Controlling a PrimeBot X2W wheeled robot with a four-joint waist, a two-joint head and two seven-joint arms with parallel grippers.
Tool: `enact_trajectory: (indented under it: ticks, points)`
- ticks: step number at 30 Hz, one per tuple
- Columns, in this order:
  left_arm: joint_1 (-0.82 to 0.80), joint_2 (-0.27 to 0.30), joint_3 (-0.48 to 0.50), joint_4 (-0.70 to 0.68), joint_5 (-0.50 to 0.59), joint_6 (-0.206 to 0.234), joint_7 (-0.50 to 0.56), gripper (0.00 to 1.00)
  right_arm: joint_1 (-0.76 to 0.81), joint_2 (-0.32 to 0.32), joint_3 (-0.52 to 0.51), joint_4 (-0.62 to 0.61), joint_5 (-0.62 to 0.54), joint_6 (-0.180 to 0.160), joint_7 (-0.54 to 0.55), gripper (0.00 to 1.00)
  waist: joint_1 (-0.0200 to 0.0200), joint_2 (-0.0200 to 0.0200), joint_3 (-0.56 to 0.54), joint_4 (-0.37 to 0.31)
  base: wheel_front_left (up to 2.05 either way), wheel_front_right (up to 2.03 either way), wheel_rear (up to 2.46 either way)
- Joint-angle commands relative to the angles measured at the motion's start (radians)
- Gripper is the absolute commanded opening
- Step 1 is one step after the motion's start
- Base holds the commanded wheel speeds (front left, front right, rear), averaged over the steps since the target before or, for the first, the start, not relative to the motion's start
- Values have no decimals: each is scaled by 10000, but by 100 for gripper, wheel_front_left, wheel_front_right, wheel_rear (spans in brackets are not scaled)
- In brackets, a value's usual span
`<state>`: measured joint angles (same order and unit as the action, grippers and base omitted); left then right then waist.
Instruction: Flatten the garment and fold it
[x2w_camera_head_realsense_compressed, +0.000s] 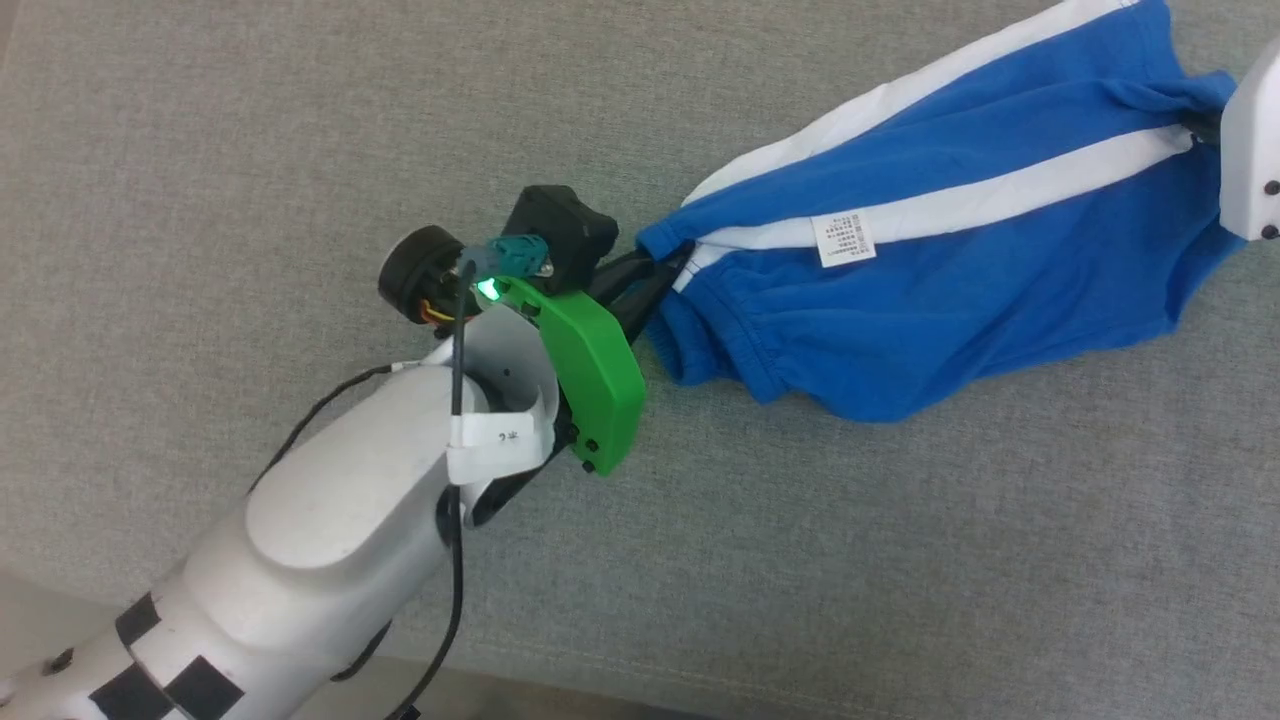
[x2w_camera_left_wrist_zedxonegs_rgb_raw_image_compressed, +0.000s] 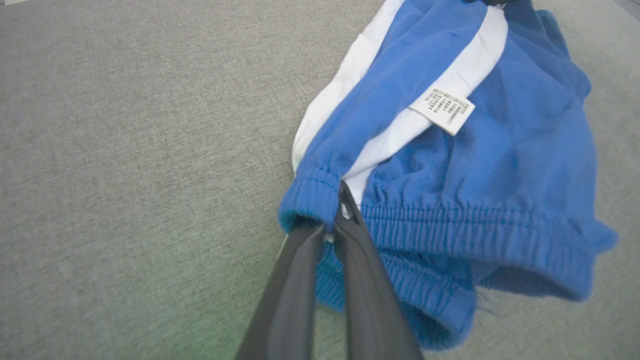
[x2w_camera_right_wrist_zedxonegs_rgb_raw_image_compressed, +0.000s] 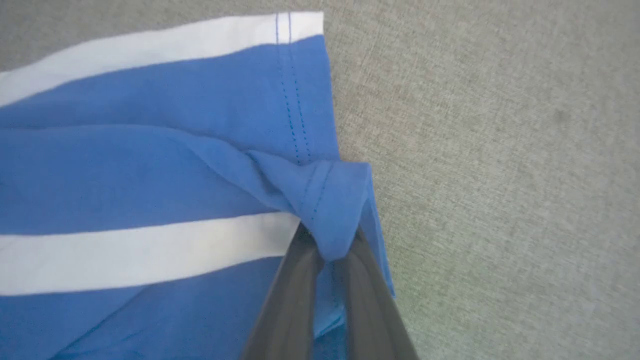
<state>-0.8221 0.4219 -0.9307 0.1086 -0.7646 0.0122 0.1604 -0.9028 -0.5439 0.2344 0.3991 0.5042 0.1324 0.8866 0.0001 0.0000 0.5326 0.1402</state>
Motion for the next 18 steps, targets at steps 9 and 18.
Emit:
enact_trajectory:
  ticks: [9,18]
  points:
    - [74,-155,76,532,86,109,-497,100,31,-97,335,457,976,-17,-1482,100,-1,0,-1097,-141,0,0,0]
    - [760,294,973,598,-291,1027,-1282,100,984,-773,844,-312,1922,-17,-4296,100,-1,0,-2699,-366,0,0,0]
